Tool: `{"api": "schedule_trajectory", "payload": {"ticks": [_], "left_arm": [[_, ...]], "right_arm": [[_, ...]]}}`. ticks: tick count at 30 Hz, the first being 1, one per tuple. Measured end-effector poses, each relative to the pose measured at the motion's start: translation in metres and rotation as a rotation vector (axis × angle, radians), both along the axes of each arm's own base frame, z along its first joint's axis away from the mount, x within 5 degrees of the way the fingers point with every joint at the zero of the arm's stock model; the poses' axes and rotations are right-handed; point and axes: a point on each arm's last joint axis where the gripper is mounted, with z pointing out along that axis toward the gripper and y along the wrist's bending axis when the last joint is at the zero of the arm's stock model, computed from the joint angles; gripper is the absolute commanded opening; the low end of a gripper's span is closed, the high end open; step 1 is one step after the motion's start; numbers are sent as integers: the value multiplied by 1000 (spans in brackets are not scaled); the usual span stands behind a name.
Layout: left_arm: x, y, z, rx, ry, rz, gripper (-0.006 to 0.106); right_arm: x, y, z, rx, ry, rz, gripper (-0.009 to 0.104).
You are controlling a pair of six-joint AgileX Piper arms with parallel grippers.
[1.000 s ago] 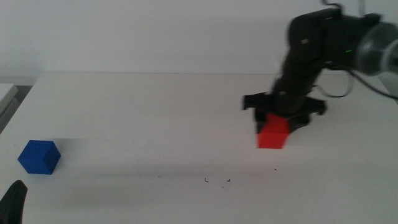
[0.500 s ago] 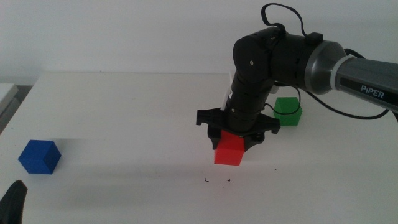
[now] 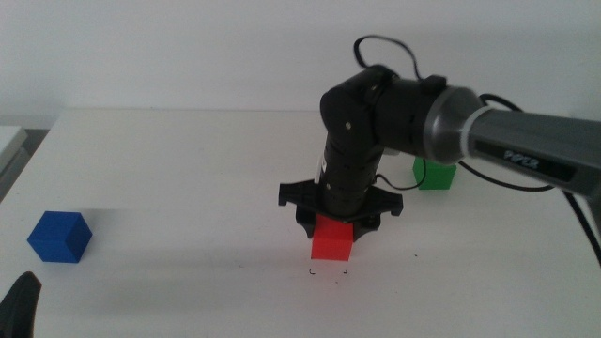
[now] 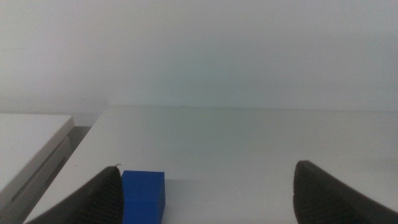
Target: Stack red cubes first, then green, then blue cubes in a specific spot.
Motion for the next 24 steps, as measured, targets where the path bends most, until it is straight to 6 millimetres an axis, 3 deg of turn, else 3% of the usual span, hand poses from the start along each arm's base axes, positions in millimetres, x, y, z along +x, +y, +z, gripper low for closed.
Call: {"api": "schedule_trajectory", "payload": {"ticks": [7,20,21,23,24], "left_arm": [[0,0,0,0,0,0,94],[0,0,0,0,0,0,94],[0,0,0,0,0,0,94],[0,0,0,0,0,0,94],[0,0,0,0,0,0,94]], "right_arm": [[1,3,-18,-35,23,1,8],[3,7,-26,-35,20,7,8],[3,7,-26,-34,18,7,10],[3,7,-26,-35,18,10,29],[3,7,-26,-35,18,13,33]]}}
